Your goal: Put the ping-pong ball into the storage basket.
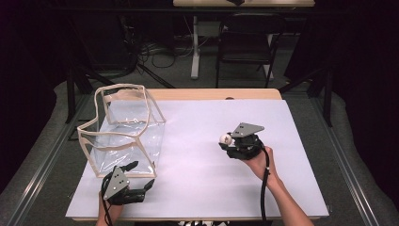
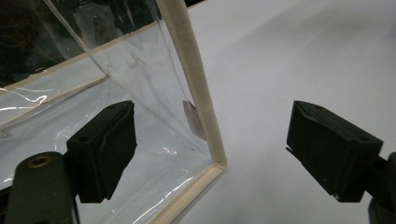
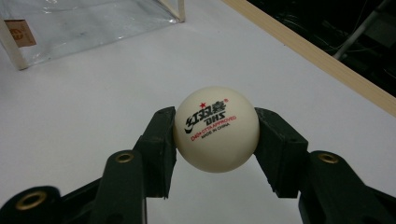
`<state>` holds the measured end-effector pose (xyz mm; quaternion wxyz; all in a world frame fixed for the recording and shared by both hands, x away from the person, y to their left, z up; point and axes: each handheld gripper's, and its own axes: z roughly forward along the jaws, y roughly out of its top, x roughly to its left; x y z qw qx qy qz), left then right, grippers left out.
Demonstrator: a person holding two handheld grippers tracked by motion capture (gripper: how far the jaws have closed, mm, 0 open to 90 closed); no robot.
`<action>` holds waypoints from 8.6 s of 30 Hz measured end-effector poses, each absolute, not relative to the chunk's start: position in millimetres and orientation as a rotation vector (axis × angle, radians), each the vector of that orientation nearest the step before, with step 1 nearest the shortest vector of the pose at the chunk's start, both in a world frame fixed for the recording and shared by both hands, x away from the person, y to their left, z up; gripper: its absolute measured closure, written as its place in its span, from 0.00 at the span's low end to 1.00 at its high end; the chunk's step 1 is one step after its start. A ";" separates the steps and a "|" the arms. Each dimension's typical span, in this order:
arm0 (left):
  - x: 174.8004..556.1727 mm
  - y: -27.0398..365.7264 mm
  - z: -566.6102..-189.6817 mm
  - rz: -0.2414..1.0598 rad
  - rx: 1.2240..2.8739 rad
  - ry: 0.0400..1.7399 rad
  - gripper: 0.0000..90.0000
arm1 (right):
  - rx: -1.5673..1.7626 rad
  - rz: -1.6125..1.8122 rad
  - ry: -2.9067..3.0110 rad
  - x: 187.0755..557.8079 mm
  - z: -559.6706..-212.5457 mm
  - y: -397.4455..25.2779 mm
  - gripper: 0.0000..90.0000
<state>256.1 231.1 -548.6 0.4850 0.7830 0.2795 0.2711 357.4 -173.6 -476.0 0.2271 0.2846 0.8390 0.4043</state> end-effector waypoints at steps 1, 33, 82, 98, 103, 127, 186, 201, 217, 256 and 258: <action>256.1 231.0 -548.7 0.657 1.904 0.680 0.18 | 0.780 1.115 2.312 357.7 -475.5 -173.0 0.57; 256.4 231.0 -548.7 0.660 1.904 0.680 0.18 | 0.747 1.131 2.311 371.2 -462.2 -159.7 0.57; 256.8 230.2 -549.0 0.658 1.905 0.680 0.18 | 0.710 1.148 2.315 394.1 -447.6 -136.0 0.57; 256.6 229.7 -549.3 0.654 1.908 0.679 0.18 | 0.707 1.168 2.304 398.7 -441.1 -133.3 0.57; 256.3 229.2 -549.5 0.655 1.909 0.678 0.18 | 0.707 1.170 2.306 401.4 -439.6 -132.2 0.57; 256.6 228.0 -549.8 0.652 1.915 0.672 0.18 | 0.691 1.200 2.305 411.9 -429.1 -117.9 0.57; 256.8 230.2 -549.3 0.655 1.907 0.670 0.18 | 0.664 1.191 2.330 438.9 -409.8 -83.9 0.57; 256.9 230.0 -549.2 0.655 1.908 0.670 0.18 | 0.650 1.190 2.337 441.9 -403.4 -75.2 0.57; 256.9 230.5 -549.1 0.656 1.902 0.674 0.18 | 0.630 1.191 2.338 445.8 -395.5 -65.3 0.57; 256.6 231.6 -548.6 0.658 1.899 0.675 0.18 | 0.597 1.189 2.346 450.4 -382.5 -43.8 0.57; 256.6 231.6 -548.6 0.658 1.900 0.674 0.18 | 0.594 1.190 2.345 450.5 -381.5 -42.6 0.57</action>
